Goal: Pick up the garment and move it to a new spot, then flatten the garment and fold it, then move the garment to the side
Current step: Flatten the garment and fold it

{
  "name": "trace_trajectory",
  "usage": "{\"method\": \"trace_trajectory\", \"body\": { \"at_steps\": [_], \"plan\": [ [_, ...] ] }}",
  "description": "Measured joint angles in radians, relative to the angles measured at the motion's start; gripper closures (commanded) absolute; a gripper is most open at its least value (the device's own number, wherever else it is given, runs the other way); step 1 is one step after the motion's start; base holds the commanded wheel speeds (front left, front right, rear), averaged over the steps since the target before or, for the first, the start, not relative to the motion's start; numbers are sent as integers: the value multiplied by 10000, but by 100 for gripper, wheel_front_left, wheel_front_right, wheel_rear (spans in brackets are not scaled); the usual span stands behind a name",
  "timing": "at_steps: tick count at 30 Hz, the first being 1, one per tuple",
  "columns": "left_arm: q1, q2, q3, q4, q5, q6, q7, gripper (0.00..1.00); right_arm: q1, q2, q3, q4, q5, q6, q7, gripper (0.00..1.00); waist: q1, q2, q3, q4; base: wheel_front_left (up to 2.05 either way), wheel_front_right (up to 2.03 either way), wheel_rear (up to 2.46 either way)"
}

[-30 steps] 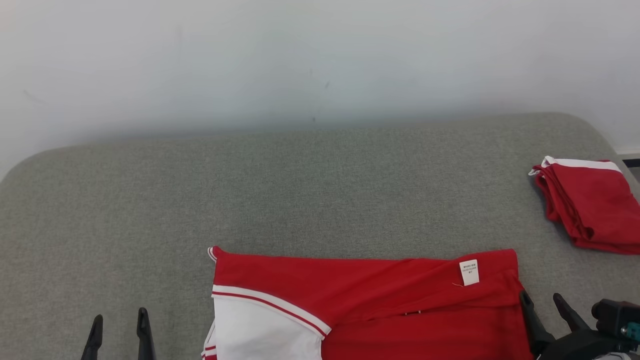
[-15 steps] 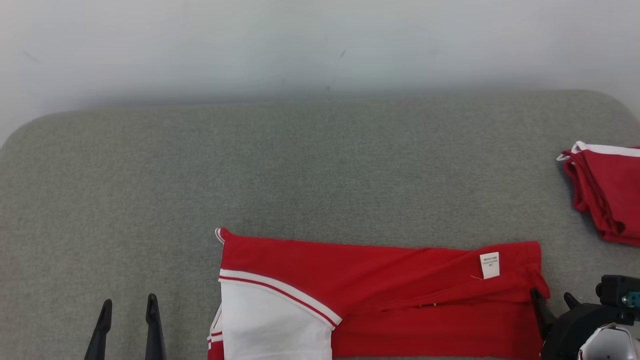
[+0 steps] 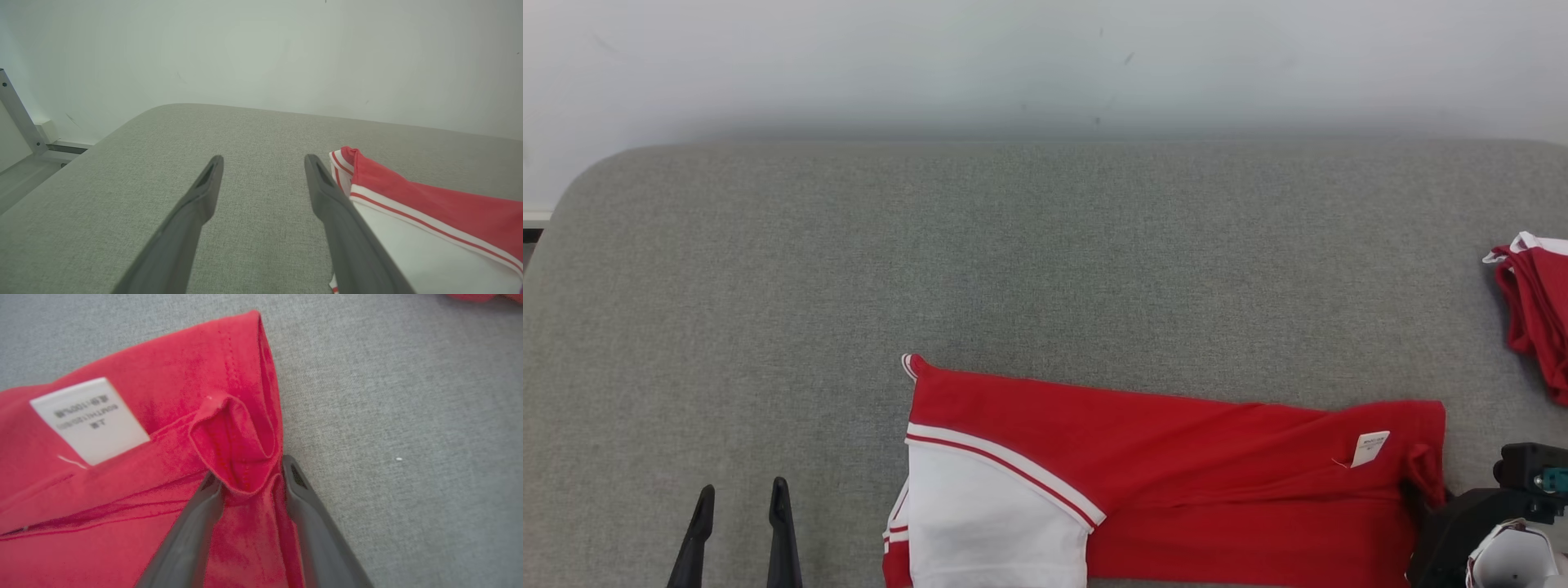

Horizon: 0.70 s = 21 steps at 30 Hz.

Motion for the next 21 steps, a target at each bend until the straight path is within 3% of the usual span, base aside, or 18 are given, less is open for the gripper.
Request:
{"method": "trace_trajectory", "body": {
  "at_steps": [8,21],
  "plan": [
    [10,0,58,-4,-25,92,0,0,-171,13,-372,-290,-165,2,58,100,0,0,-109,-92,0,0,0],
    [111,0,-35,-33,-123,255,0,0,167,-130,-2686,-1402,-445,2,105,100,0,0,-322,-443,0,0,0]
  ]
}}
